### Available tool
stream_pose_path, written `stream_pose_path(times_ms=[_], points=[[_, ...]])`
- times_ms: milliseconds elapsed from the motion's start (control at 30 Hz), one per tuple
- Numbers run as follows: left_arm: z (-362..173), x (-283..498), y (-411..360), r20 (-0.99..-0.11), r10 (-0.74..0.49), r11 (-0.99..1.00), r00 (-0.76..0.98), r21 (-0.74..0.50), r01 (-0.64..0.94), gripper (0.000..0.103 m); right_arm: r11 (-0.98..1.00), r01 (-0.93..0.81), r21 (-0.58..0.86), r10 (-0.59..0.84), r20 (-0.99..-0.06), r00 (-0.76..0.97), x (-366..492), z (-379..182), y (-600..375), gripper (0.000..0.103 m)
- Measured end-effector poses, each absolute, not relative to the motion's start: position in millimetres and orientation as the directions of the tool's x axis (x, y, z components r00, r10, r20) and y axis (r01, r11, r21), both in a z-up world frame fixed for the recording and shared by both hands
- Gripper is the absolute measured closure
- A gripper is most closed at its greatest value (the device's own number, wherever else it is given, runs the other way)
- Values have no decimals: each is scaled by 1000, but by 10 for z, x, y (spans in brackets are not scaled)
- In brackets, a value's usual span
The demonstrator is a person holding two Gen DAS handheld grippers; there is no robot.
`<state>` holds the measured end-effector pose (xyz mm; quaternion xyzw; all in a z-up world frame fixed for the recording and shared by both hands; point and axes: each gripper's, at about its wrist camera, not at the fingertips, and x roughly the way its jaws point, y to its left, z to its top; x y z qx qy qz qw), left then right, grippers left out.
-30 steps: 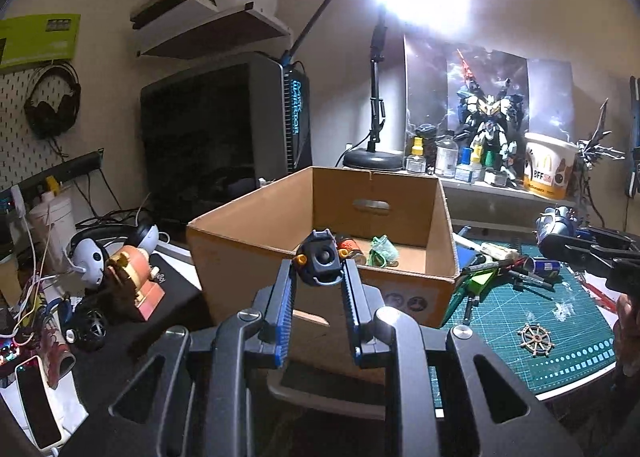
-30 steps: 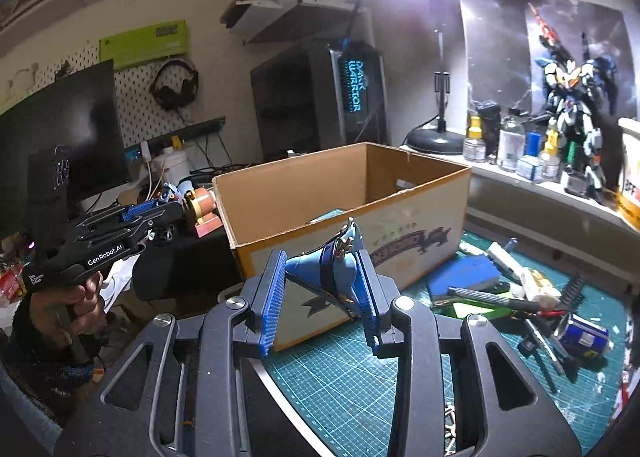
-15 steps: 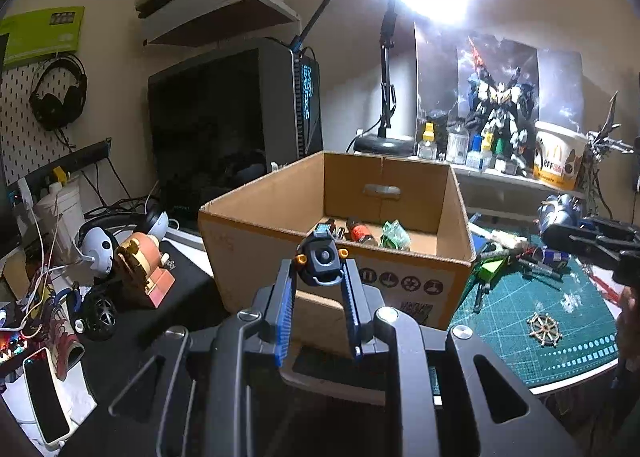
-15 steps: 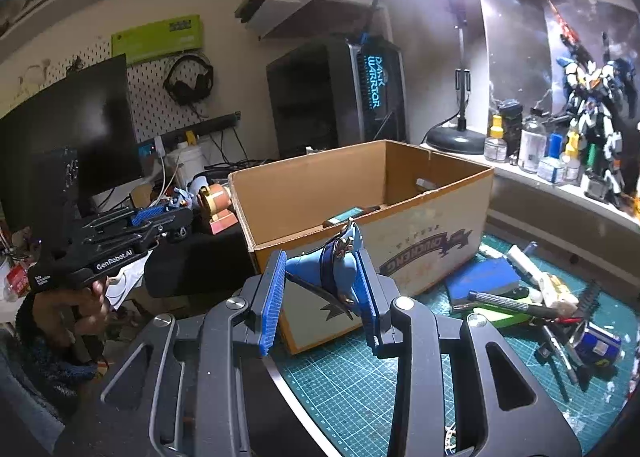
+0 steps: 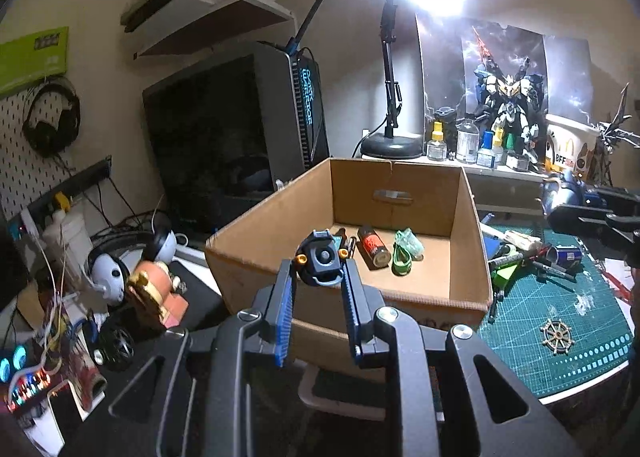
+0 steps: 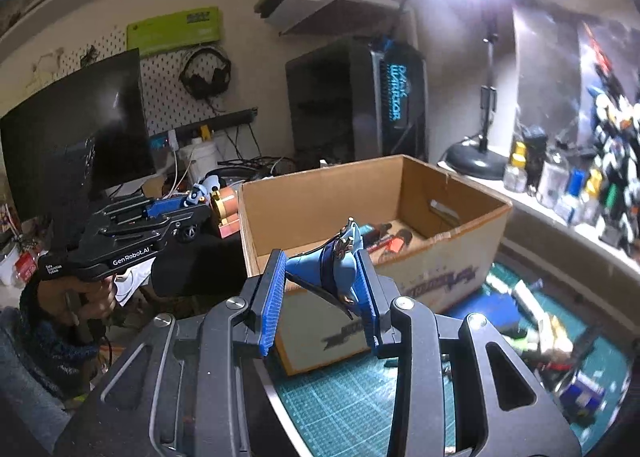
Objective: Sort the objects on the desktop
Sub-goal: 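Lower both figure pieces into the box and open both tools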
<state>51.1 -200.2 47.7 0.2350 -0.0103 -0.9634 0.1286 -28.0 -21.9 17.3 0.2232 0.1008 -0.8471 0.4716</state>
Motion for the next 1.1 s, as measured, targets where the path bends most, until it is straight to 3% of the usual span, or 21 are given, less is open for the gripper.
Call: stream_pose_path(times_ms=[433, 800, 1033, 1100], points=[[737, -260, -2064, -534, -197, -976, -822, 185, 113, 80, -431, 898, 85, -743, -598, -300, -1075, 459, -778, 71], [570, -1130, -2264, -649, -214, -966, -730, 252, 59, 80, -443, 887, 131, -651, -727, -217, -1847, 190, -1273, 71], [331, -1590, -2446, -758, -153, -981, -634, 196, 1, 80, -464, 870, 167, -589, -792, -163, -2328, -50, -1571, 71], [269, -1719, -2509, -803, -91, -991, -588, 129, -23, 80, -475, 863, 173, -562, -814, -146, -2465, -144, -1664, 71]])
